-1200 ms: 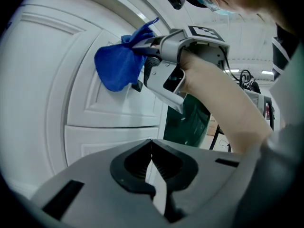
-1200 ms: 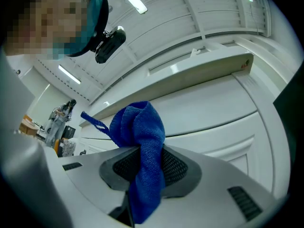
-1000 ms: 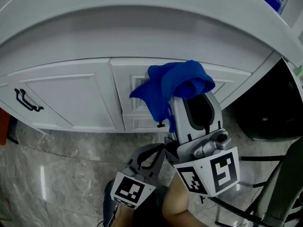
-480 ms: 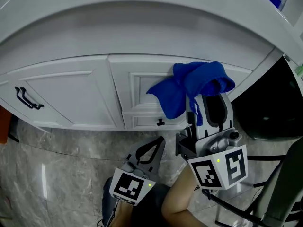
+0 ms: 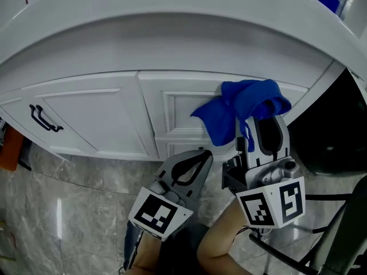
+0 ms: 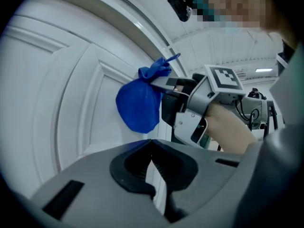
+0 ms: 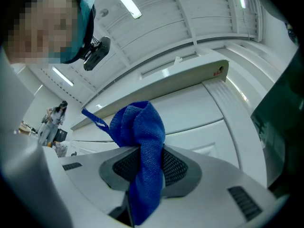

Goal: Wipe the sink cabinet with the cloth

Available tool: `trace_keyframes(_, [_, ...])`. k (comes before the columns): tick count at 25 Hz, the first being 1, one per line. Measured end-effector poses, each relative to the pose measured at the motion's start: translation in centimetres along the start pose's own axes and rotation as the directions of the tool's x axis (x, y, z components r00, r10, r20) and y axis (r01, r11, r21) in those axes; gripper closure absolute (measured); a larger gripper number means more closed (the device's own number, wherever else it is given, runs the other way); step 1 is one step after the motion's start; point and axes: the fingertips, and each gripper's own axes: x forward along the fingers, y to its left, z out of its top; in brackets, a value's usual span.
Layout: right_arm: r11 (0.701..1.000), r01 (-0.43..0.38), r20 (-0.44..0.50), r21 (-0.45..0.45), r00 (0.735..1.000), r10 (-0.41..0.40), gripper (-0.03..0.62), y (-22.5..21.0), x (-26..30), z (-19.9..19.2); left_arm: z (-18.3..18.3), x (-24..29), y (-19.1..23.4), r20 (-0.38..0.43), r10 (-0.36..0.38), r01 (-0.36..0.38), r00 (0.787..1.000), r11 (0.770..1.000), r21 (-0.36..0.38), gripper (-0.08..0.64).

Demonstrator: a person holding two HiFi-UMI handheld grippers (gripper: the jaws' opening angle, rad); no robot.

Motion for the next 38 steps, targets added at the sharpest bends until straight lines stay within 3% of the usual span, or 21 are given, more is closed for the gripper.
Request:
trace_keyframes(5, [1.0,0.023,0.013,-0.007,1.0,-0.023,0.471,-0.5,-0.2,0.0,-2.3,0.2,-0.7,-0.083,-0.016,0.017,0.996,1.0,0.012,0.555])
trace_keyframes(12, [0.995,0.092,0.007,-0.037,0.996,-0.092,0.471,-2.1,-0.9,0.1,-2.3,0.4,-2.2,-0.065,-0.062,0.063,0.996,0.998,0.014,0.555])
trace_keyframes(19, [0.987,0.151,0.006,-0.053,0.988,-0.151,0.471,-3.7,-1.6,0.4,-2.4,-0.1,-1.3,-0.061,-0.025,0.026,0.998,1.0,0.01,0.555])
trace_keyframes(23, [0.973,0.222,0.019,-0.055,0.975,-0.222,0.471,-5.4,-2.3,0.5,-2.4,-0.4,-1.1,-0.063,-0.025,0.026,0.998,1.0,0.011,0.555])
trace_keyframes(33, [0.945,0.305,0.055,-0.117,0.952,-0.301,0.471,-6.6,-2.8,1.1,-2.2,-0.5,-1.1,-0.053,-0.036,0.037,0.998,0.999,0.017,0.555])
trace_keyframes(38, [0.91,0.393,0.076,-0.128,0.919,-0.386,0.471,-8.3,-3.8,1.2,-2.2,-0.5,-1.1,-0.051,-0.037,0.037,0.998,0.999,0.012,0.555])
